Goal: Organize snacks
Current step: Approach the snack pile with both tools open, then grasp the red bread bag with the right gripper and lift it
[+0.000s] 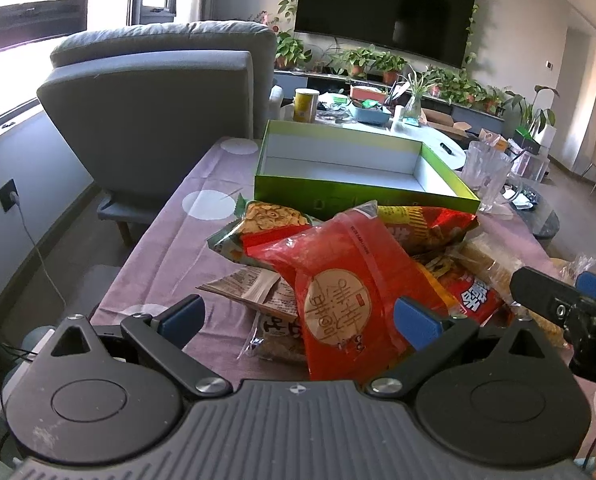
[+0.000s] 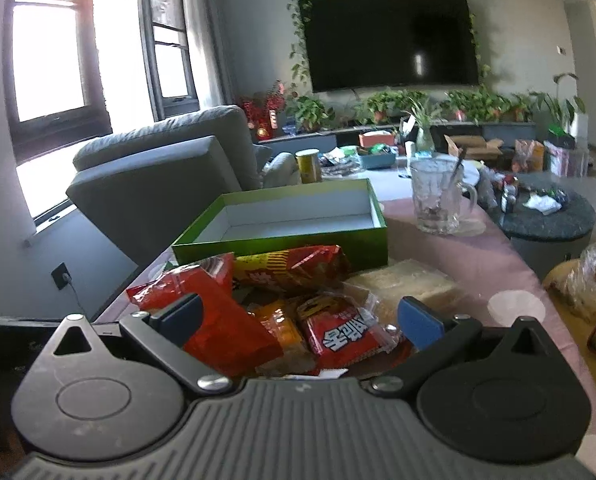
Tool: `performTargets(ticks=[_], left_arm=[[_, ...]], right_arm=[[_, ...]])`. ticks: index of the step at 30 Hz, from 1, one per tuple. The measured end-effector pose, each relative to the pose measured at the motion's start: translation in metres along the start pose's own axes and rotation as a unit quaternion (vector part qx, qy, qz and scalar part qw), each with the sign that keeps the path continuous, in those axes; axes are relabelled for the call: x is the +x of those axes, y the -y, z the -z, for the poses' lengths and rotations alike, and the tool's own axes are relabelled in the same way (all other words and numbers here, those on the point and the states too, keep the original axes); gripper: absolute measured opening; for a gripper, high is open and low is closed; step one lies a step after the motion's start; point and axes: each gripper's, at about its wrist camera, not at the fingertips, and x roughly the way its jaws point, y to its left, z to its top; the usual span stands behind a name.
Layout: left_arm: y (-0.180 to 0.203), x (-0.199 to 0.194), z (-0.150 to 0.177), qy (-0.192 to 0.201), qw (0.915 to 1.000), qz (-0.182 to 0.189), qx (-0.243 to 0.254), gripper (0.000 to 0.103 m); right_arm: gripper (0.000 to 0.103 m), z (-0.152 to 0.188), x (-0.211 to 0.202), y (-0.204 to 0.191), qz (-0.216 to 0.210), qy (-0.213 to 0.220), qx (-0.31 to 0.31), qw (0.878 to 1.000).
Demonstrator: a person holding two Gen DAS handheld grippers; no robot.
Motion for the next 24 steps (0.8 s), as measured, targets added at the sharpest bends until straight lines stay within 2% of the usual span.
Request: performTargets(ticks=[5, 12, 24], left_arm=[[-0.001, 0.000, 0.001, 0.000, 1.0000, 0.004, 0.002, 0.102], [-0.004, 0.001, 0.003, 0.000, 0.9999, 0.005, 0.008, 0.102], [-0.005, 0.012, 0.005, -0.013, 0.9997, -0.006, 0.019, 0.102]], right_arm=[[0.081, -0.001, 0.000, -0.003, -0.016, 0.005, -0.011, 1.000], [0.081, -0.002, 0.007, -0.006, -0.064, 0.000, -0.020, 0.998], [0.081, 0.000, 0.028, -0.007, -0.076, -0.034, -0.014, 0.996]])
